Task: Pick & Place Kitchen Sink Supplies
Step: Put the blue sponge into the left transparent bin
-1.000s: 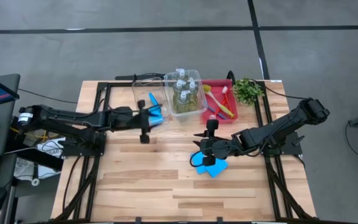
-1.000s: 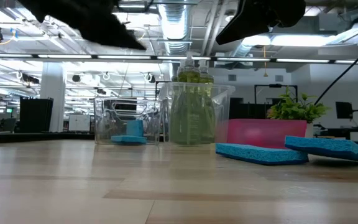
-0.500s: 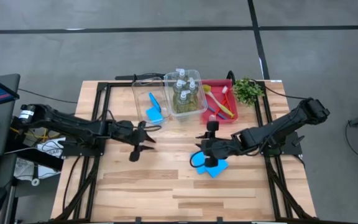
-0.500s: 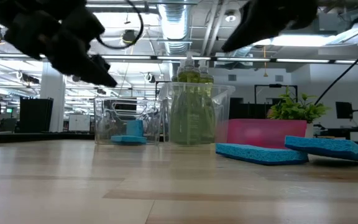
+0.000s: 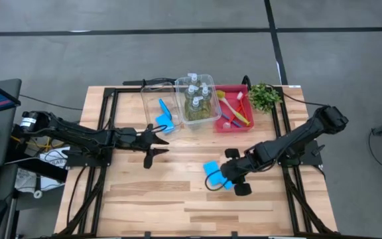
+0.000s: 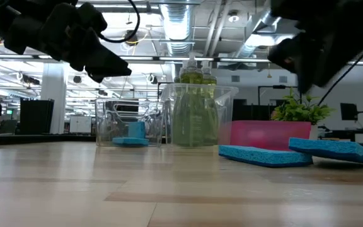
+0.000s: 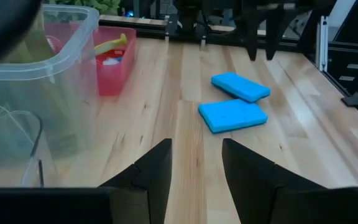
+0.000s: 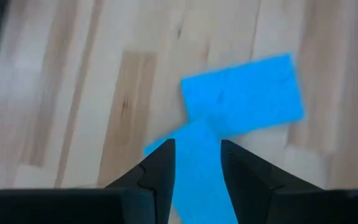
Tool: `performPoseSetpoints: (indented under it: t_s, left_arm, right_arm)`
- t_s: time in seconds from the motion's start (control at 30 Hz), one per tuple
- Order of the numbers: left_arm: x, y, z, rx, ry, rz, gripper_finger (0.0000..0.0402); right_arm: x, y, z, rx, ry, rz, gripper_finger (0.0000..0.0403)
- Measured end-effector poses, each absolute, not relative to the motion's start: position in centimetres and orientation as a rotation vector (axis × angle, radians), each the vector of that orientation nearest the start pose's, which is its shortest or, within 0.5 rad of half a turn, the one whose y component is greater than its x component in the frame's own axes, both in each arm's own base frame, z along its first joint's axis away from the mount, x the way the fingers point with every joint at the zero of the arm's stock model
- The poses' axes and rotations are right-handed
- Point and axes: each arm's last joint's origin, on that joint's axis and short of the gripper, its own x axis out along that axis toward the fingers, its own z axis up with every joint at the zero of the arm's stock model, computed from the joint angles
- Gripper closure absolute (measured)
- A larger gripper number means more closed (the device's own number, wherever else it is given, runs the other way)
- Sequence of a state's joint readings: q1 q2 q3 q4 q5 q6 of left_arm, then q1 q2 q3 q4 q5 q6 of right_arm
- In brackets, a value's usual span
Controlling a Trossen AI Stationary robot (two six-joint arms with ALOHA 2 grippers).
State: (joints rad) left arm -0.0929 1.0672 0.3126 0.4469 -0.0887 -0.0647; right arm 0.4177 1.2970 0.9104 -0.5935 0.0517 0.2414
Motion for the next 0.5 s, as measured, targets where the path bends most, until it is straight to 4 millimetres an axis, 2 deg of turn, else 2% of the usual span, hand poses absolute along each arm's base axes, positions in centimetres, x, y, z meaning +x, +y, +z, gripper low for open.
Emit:
performPoseSetpoints:
  t_s: [0.3,0.5]
  left_arm:
    - [20.4,-1.6,18.3,-0.038,0.291,0.006,0.0259]
    - [20.4,-1.6,18.4,-0.039,0.282,0.005,0.0259]
  right_arm:
    - [23.2,11.2,22.1,-0.076,1.101,0.242,0.0281]
    - [23.7,10.2,21.9,-0.101,1.111,0.229,0.0281]
